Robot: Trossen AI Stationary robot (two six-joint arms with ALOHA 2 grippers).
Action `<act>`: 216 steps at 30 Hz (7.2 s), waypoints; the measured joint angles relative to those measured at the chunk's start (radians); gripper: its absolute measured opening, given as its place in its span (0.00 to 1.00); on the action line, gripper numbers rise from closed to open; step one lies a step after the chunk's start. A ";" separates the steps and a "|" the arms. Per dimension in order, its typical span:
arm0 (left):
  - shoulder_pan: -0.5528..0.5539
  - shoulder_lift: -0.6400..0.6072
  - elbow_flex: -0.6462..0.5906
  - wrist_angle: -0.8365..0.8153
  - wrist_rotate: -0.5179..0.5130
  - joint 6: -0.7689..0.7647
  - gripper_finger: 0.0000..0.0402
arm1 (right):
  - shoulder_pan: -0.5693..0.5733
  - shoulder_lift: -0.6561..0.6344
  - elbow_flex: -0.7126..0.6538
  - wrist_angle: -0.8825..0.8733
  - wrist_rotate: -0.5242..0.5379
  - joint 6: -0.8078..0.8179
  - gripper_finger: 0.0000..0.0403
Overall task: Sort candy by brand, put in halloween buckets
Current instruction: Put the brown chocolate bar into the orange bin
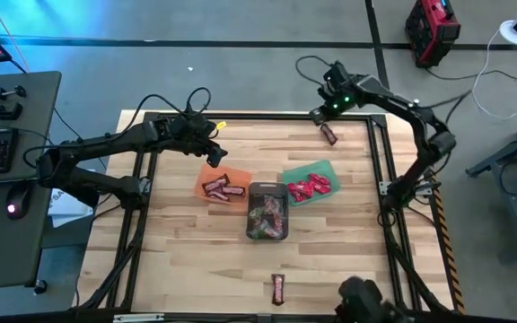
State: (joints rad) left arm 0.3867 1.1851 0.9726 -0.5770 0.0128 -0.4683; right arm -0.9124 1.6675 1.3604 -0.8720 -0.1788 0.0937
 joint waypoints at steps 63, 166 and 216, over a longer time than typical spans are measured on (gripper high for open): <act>0.140 -0.132 0.349 0.004 -0.040 0.185 0.57 | 0.694 0.230 0.083 0.868 0.047 0.575 0.12; -0.237 0.231 0.094 -0.347 0.001 0.294 0.52 | 0.852 -0.319 0.076 -0.130 0.220 0.659 0.61; -0.579 -0.215 -0.143 -0.023 -0.109 -0.259 0.53 | 1.500 0.740 0.656 -0.226 0.145 1.698 0.32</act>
State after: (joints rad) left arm -0.1921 0.9699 0.8291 -0.6002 -0.0967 -0.7271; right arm 0.5873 2.4077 2.0164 -1.0979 -0.0337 1.7919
